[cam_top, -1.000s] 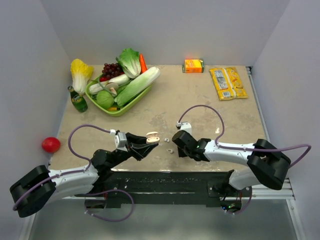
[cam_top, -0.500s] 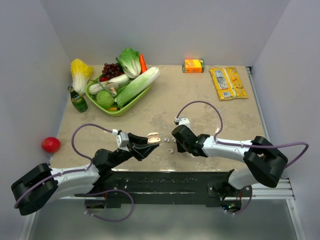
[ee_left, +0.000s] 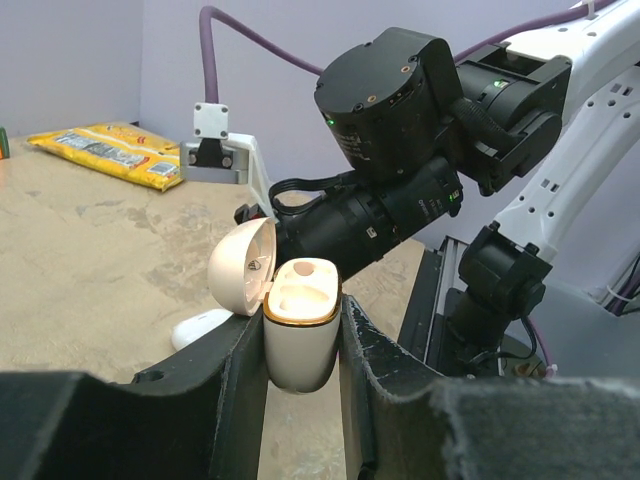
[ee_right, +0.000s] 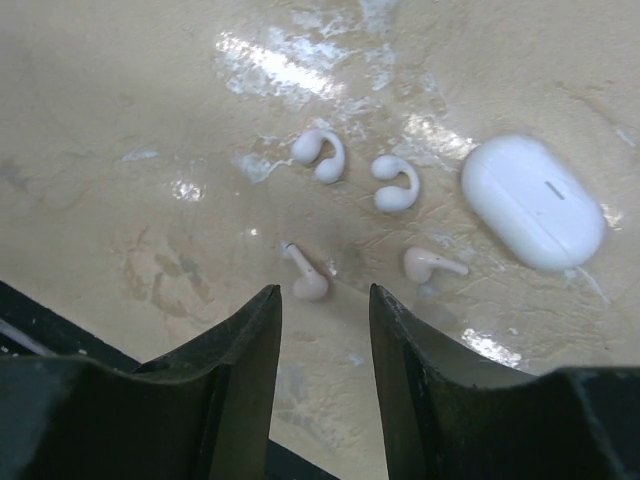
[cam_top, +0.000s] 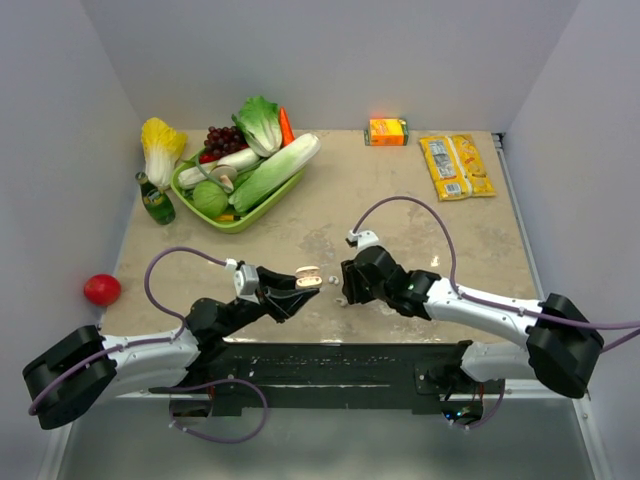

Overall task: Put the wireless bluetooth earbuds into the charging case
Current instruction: Pick up the earbud from the center of the board.

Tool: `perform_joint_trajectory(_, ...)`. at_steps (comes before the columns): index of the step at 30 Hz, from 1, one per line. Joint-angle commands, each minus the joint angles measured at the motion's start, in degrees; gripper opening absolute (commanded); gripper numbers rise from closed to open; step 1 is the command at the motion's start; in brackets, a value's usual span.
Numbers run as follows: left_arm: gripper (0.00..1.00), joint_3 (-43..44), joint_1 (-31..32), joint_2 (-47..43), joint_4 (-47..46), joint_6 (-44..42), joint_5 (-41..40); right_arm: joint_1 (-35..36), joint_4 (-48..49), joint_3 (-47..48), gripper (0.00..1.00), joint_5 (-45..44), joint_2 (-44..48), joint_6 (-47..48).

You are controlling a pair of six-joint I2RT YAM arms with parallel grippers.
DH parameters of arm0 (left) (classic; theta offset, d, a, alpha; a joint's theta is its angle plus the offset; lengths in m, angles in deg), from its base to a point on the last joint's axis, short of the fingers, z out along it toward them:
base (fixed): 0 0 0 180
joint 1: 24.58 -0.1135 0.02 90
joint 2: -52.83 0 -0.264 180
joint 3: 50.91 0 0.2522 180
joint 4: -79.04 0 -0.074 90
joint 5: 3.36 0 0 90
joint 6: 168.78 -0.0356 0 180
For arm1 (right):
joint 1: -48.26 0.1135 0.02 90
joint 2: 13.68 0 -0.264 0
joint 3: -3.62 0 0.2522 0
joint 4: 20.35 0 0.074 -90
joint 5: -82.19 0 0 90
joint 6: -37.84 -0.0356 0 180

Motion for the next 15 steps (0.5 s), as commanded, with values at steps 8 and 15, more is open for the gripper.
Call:
perform_joint_trajectory(8, 0.00, -9.73, 0.91, -0.31, -11.62, -1.06, -1.34, 4.83, 6.98, -2.34, 0.00, 4.50, -2.51, -1.68)
perform_joint_trajectory(15, 0.00, -9.82, 1.00, -0.92, -11.10, -1.15, -1.43, 5.80, 7.60, -2.78, 0.00, 3.63, -6.99, -2.47)
